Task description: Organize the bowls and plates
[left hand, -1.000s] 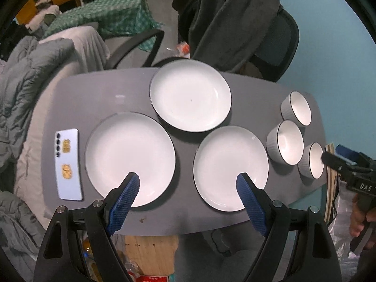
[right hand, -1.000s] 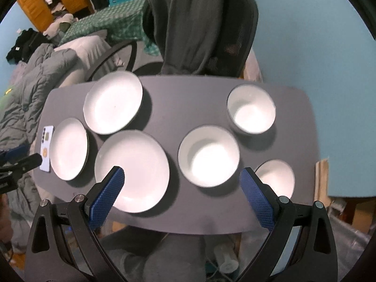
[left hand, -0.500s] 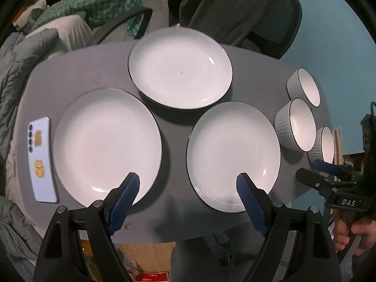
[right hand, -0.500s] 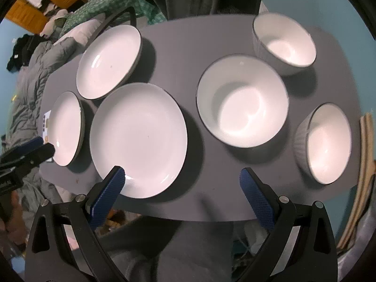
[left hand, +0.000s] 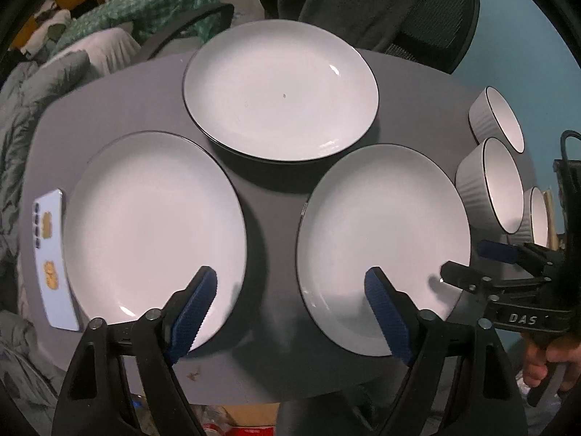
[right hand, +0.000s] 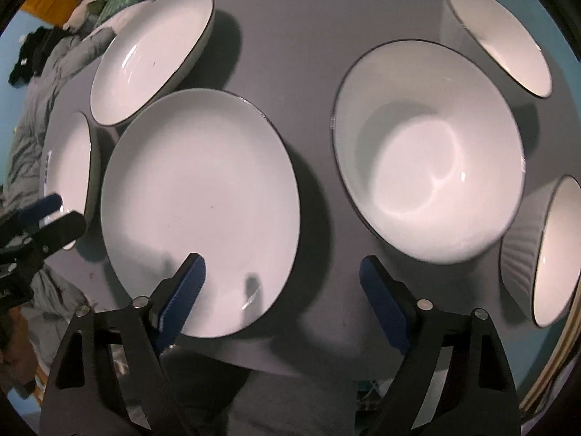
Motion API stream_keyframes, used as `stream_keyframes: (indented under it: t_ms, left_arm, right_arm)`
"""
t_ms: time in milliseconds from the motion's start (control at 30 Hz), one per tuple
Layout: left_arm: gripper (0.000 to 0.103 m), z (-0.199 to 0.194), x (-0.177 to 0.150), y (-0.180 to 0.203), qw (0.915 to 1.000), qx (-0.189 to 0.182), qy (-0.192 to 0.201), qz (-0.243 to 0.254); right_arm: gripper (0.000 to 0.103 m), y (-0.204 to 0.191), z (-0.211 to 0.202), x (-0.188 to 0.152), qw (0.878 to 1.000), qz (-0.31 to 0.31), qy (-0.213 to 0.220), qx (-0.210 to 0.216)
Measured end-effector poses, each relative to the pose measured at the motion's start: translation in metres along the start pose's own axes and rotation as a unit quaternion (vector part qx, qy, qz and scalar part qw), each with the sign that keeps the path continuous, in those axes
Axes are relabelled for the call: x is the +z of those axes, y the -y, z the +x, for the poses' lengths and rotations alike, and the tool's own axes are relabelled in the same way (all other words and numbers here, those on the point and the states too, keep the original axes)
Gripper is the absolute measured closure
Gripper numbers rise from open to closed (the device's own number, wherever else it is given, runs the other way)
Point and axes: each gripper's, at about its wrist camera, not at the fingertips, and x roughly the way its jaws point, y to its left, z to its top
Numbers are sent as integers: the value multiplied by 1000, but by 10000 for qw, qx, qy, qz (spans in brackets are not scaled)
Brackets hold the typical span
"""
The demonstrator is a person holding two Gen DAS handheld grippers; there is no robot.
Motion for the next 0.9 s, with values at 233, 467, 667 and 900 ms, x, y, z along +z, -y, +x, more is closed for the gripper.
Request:
stream_keyframes:
  t_ms: [233, 467, 667, 900]
  left_arm:
    - [22, 16, 3, -1, 9997, -193, -149, -40]
    - [23, 21, 9, -7, 9995, -226, -185, -71]
    - [31, 20, 10, -21, 9993, -214, -190, -227]
    - [44, 13, 8, -44, 9975, -282, -311, -573]
  right_arm:
    - [27, 1, -6, 4, 9998, -207, -1, 25]
    - [34, 7, -15, 1, 9996, -254, 85, -40]
    - [53, 14, -23, -18, 9998, -14, 58, 192]
    - [67, 41, -30, -36, 9997, 203, -71, 132]
